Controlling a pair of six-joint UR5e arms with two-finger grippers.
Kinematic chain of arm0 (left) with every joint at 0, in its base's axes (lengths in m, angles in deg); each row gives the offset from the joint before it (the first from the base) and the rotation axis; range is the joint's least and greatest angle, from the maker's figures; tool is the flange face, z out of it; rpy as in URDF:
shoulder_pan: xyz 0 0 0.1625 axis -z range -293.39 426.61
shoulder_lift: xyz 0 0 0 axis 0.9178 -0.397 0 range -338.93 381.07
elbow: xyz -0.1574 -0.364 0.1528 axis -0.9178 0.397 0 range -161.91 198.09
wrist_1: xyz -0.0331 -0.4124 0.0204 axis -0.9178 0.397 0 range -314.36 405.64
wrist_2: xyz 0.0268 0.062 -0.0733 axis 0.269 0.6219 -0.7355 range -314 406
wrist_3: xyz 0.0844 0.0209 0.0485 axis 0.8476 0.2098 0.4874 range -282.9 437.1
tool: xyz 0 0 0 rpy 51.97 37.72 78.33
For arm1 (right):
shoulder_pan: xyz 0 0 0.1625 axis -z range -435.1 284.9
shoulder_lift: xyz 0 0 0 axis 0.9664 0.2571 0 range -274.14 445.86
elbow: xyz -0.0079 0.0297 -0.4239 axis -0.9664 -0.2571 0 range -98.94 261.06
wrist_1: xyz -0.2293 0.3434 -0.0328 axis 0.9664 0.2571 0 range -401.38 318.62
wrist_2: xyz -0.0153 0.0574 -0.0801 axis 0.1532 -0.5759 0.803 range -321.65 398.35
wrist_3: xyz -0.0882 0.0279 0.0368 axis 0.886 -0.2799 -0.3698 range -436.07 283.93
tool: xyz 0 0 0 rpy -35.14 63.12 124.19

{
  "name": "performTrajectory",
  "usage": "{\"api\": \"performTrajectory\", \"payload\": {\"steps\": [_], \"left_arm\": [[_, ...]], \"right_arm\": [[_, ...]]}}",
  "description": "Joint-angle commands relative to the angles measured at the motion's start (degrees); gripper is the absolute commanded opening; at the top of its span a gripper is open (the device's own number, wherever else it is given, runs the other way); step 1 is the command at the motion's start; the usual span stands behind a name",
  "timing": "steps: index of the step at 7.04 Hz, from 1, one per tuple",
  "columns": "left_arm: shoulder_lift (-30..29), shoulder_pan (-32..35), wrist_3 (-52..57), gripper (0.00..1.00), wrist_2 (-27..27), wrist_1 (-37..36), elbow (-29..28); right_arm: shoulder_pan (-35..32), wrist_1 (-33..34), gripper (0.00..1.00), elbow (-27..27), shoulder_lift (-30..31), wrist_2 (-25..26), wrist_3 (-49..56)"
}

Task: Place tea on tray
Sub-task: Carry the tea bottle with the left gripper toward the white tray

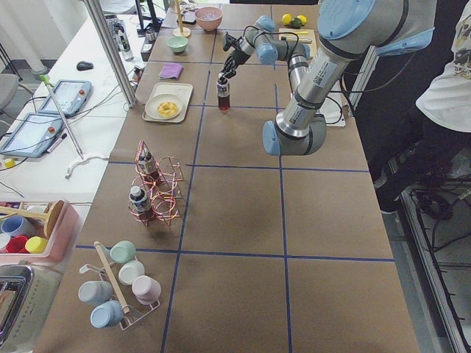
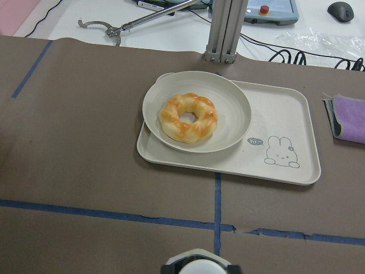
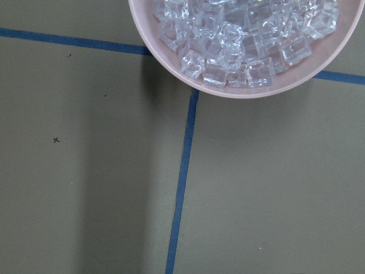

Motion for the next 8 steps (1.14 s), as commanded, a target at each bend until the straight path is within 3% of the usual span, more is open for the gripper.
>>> {"api": "performTrajectory", "payload": {"steps": [1,3,5,6,8], "left_arm": [[-0.42,-0.2,0.01,0.12,0.42,0.0,-1.11],[-0.69,-0.46,0.45,0.31,0.51,0.0,-1.46],[-0.6,-0.9,0.89,0.94,0.51,0.0,-1.46],[-0.51,-0.91,1.24,1.0,0.16,0.0,-0.51],[1.23,-0.47,6.13,1.0,-3.5,-1.31,6.57]], "right_arm": [[0.0,0.0,1.0,0.0,0.0,0.0,0.0],[0.0,0.0,1.0,0.09,0.0,0.0,0.0],[0.0,0.0,1.0,0.09,0.0,0.0,0.0],[0.0,0.0,1.0,0.09,0.0,0.0,0.0],[0.0,0.0,1.0,0.09,-0.09,-0.09,-0.09]]}}
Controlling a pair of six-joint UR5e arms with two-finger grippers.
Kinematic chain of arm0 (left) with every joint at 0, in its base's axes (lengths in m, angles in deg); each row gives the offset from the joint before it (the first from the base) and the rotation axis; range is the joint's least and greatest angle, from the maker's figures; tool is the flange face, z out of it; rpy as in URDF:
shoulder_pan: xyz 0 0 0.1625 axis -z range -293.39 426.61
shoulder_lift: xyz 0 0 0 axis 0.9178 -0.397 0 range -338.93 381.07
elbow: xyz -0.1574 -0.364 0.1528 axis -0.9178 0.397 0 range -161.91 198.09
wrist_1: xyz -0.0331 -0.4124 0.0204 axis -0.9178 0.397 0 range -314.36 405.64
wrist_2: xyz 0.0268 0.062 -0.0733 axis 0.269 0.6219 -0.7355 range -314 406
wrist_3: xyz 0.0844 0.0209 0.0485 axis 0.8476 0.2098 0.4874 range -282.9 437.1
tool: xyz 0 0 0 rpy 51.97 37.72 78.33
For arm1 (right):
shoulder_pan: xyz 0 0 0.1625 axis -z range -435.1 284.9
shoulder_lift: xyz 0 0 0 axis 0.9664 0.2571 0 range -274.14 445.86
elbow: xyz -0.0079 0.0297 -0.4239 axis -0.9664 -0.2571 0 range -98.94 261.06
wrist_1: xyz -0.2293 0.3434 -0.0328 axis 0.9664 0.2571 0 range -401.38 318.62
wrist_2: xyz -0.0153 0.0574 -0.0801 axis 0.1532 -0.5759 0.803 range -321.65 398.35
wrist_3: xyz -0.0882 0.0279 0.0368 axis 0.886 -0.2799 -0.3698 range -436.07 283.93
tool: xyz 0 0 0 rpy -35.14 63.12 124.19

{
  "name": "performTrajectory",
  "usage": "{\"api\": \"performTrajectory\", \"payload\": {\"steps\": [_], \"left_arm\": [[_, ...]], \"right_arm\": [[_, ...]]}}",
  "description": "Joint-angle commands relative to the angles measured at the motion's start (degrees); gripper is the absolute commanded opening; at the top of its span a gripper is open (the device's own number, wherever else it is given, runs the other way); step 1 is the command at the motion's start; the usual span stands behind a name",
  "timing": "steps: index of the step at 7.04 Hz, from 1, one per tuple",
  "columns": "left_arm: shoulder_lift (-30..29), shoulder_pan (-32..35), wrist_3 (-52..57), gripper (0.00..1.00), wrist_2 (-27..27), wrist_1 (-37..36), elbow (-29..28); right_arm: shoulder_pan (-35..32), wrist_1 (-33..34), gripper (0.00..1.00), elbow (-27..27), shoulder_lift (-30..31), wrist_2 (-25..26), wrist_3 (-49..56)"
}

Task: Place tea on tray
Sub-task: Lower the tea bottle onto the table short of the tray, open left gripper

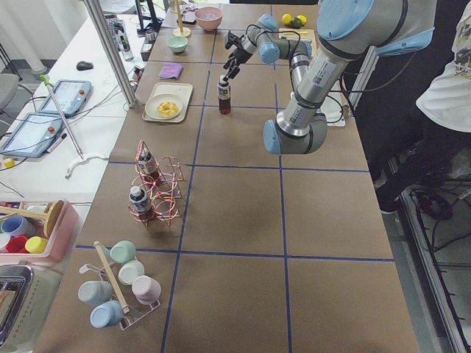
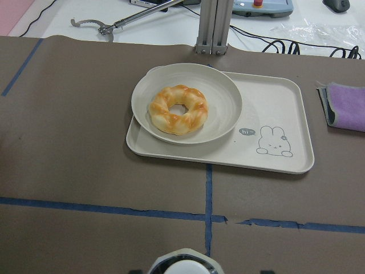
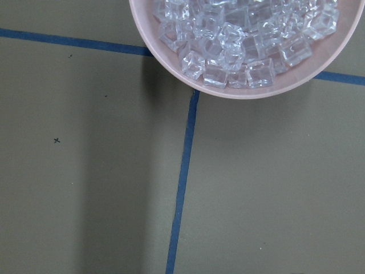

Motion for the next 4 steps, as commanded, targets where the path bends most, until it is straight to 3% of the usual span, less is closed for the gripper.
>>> {"api": "performTrajectory", "payload": {"steps": [1,2,4], "left_arm": [[4.98,2.44,8.03,1.0,-7.25,-4.7,11.07],[9.81,6.12,13.82,1.0,-13.82,-6.04,16.1],[19.57,19.09,27.09,1.0,-33.91,-6.32,18.61]], "right_arm": [[0.0,0.0,1.0,0.0,-0.15,-0.07,-0.12],[0.0,0.0,1.0,0.09,-0.15,-0.07,-0.03],[0.0,-0.87,1.0,0.27,-0.24,0.11,0.15]]}}
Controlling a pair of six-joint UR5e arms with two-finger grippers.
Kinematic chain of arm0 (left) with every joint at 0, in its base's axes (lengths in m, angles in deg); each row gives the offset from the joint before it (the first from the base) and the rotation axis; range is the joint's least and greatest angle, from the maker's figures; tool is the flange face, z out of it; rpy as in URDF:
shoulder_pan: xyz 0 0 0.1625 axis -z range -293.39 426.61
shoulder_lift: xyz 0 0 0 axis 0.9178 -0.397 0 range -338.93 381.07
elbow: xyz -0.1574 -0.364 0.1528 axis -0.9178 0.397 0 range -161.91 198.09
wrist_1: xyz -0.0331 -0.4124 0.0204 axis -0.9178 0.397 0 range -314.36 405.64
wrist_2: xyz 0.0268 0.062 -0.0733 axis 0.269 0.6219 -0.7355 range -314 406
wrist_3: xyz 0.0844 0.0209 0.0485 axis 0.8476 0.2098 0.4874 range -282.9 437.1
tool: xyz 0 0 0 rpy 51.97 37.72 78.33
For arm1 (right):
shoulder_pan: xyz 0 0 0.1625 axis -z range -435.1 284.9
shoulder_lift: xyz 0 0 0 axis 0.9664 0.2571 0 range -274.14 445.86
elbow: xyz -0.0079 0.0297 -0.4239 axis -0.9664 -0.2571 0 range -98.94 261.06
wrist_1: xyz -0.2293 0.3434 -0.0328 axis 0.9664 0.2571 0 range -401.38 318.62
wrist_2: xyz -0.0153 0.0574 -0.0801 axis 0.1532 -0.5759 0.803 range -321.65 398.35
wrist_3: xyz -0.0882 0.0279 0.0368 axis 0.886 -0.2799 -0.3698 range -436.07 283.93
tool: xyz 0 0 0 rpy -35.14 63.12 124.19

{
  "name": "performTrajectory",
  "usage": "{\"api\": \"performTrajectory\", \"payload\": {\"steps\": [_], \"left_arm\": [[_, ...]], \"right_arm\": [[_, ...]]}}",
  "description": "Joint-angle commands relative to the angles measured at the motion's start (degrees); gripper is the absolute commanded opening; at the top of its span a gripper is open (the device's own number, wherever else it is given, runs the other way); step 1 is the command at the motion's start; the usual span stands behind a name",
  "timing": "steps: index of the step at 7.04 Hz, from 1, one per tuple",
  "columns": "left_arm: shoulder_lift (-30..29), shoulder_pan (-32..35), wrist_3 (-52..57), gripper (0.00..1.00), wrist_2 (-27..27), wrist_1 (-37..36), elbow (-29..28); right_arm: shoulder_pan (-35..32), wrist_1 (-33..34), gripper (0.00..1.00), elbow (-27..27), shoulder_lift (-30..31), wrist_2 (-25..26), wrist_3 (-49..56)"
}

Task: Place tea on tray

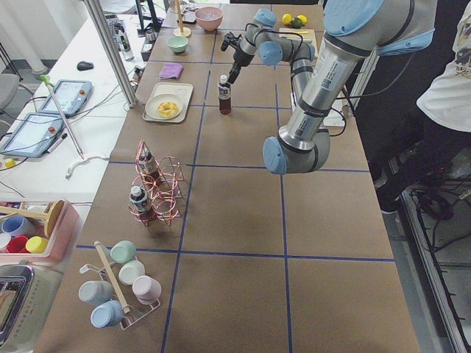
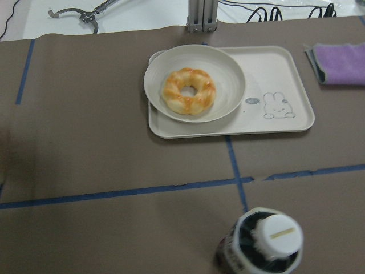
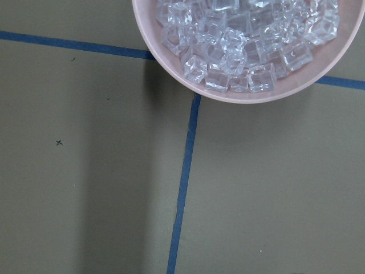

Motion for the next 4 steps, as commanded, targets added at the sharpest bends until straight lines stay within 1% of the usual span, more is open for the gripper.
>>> {"api": "performTrajectory", "payload": {"steps": [1,2,3,4], "left_arm": [[11.54,13.9,15.87,1.0,-19.39,-0.45,1.54],[17.52,20.49,27.61,1.0,-24.51,-0.46,0.85],[22.62,26.99,34.77,1.0,-28.3,-0.46,-1.51],[27.55,32.54,43.2,1.0,-30.17,0.59,-5.54]], "right_arm": [[0.0,-1.43,1.0,0.05,-0.04,0.01,-0.2],[0.0,-1.44,1.0,0.05,-0.04,0.01,-0.2],[0.0,-1.44,1.0,0.14,-0.12,0.01,-0.29],[0.09,-1.44,1.0,0.14,-0.21,0.01,-0.11]]}}
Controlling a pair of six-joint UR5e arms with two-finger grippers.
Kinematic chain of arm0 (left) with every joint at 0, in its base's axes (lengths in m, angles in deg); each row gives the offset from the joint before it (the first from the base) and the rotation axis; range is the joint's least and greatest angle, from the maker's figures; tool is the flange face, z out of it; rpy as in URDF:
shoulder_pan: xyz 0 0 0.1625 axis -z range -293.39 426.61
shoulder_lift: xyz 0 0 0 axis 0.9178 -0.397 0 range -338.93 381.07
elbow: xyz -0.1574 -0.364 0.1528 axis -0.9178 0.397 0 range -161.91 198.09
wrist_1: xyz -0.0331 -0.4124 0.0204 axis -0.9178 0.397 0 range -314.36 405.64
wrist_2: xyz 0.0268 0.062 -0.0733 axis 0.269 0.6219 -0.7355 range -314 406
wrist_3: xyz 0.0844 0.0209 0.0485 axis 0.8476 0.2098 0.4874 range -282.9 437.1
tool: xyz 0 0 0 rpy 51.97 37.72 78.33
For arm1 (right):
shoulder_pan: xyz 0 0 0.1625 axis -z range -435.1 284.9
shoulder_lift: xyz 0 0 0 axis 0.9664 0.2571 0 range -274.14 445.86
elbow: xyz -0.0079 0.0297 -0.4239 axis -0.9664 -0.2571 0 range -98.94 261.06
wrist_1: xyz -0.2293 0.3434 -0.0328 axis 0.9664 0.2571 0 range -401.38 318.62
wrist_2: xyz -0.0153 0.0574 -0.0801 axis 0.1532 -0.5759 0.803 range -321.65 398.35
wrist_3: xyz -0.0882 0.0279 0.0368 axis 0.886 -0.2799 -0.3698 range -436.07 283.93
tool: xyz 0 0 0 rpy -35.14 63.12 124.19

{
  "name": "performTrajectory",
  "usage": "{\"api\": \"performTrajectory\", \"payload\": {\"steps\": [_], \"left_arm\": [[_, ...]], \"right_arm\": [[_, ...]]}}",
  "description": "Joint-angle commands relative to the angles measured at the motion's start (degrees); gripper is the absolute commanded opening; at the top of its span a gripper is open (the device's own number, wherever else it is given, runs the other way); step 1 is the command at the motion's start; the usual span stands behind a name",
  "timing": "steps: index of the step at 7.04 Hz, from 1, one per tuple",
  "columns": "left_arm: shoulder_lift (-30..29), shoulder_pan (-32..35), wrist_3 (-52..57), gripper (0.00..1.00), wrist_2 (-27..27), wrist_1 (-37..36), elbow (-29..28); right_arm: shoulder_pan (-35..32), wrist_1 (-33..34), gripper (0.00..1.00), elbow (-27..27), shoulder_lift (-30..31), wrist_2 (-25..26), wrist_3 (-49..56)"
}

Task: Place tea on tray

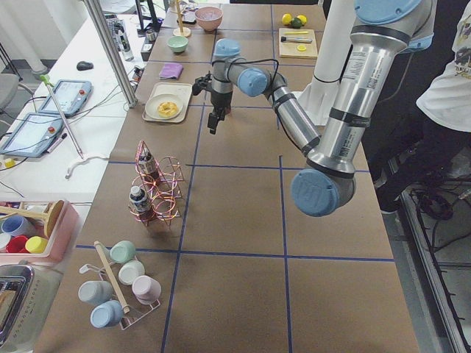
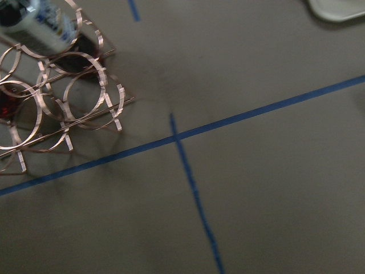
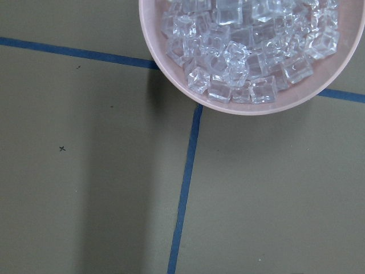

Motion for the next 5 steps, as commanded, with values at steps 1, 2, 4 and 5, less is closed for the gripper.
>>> {"api": "performTrajectory", "payload": {"steps": [1,2,4,5], "left_arm": [[7.83,15.87,24.09,1.0,-4.37,1.07,-10.02],[7.93,23.09,33.89,1.0,-10.12,1.42,-17.92],[11.16,30.87,39.97,1.0,-13.51,3.96,-26.07],[12.58,32.29,38.31,1.0,-14.38,4.14,-25.99]], "right_arm": [[0.07,-0.13,1.0,0.29,-0.18,0.0,0.02],[0.07,-0.13,1.0,0.38,-0.35,-0.09,0.01],[0.33,-0.13,1.0,1.08,-0.79,-0.18,-0.16],[0.68,-0.04,1.0,3.26,-0.97,-0.27,-0.07]]}}
